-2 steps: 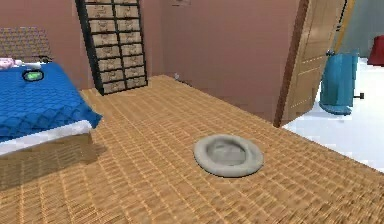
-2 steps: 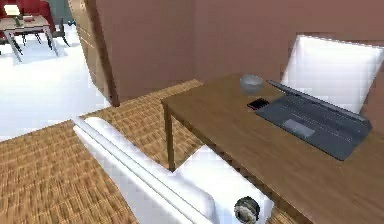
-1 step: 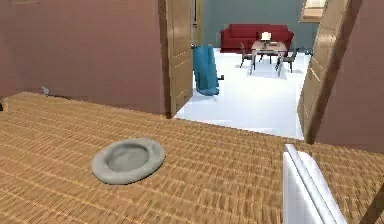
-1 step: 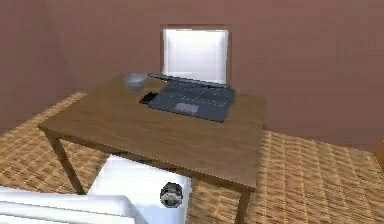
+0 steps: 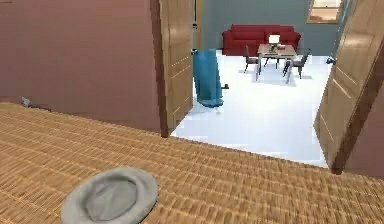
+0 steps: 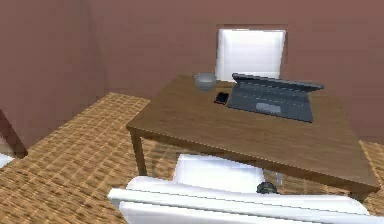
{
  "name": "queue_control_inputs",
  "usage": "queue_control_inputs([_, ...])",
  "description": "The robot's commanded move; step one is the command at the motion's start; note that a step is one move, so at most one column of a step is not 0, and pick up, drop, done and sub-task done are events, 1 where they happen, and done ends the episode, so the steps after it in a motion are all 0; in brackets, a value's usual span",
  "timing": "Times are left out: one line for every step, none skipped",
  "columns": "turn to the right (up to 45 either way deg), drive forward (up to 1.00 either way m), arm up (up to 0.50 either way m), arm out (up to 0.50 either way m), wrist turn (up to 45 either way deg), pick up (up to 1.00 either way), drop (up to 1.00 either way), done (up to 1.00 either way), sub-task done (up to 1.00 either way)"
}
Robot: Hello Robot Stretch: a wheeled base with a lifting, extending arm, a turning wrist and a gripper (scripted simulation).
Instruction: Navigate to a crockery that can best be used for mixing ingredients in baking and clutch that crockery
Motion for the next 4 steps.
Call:
queue_control_inputs([18.0,0.0,0.0,0.0,0.0,0.0,0.0,0.0,0.0])
queue_control_inputs([0.0,0.3,0.0,0.0,0.0,0.0,0.0,0.0,0.0])
queue_control_inputs([45.0,0.0,0.0,0.0,0.0,0.0,0.0,0.0,0.0])
queue_control_inputs([6.0,0.0,0.0,0.0,0.0,0.0,0.0,0.0,0.0])
